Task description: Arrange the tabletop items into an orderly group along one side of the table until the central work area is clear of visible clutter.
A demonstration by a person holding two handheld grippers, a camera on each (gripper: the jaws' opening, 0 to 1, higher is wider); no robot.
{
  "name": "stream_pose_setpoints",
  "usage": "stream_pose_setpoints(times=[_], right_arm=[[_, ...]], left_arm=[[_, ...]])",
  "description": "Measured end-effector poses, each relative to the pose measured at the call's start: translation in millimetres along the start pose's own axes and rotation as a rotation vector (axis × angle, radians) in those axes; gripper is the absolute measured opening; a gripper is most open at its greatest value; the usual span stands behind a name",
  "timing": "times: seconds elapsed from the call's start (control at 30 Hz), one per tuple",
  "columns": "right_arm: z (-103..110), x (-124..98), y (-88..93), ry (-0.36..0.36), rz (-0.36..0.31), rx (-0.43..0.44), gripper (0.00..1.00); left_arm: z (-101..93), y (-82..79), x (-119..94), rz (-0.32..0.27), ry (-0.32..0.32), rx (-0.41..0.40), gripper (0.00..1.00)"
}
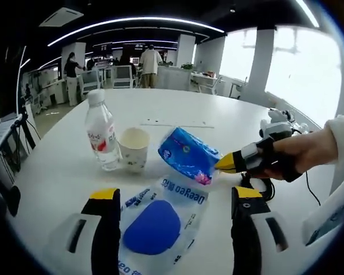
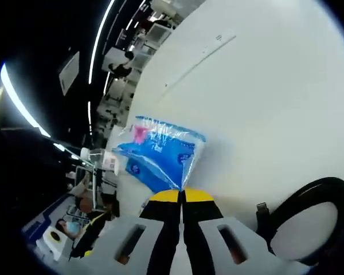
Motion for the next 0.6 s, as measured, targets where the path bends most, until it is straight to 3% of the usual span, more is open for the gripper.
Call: stream_pose_setpoints(times=[0.1, 0.3, 0.4, 0.5, 0.6], right_arm=[[-0.4, -13.1, 1.1, -0.011, 0.013, -0.001, 0.0], [1.1, -43.2, 2.1, -0.029, 0.055, -0.098, 0.0], [4.7, -60.9, 3.2, -0.053, 0.08, -0.146, 0.0], [11.0, -75.8, 8.1, -0.091, 0.109, -0.196, 0.0], [10.8, -89.3, 8.6, -0.082, 0.113, -0.252, 0.0]], left_arm=[[-7.8, -8.3, 4.8, 0.004, 0.013, 0.047, 0.8], [-26.4, -33.3, 16.5, -0.024, 0.072, 0.084, 0.79], [-38.2, -38.5, 25.0, -0.012, 0.1, 0.112, 0.77], [-52.8, -47.6, 28.6, -0.038, 0.144, 0.11, 0.73], [-60.9, -53.0, 31.3, -0.054, 0.162, 0.1, 0.69]])
Point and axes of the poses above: the point that each gripper's makers call its tool centre point, and the gripper's own axes: x roughly forward along the fingers, z roughly to its left, y roughly out of its underside, the point moved 1 cm from there along -x, roughly backward along the fingers, and after that the axes turned 8 degrees about z, right-handed, at the moved point
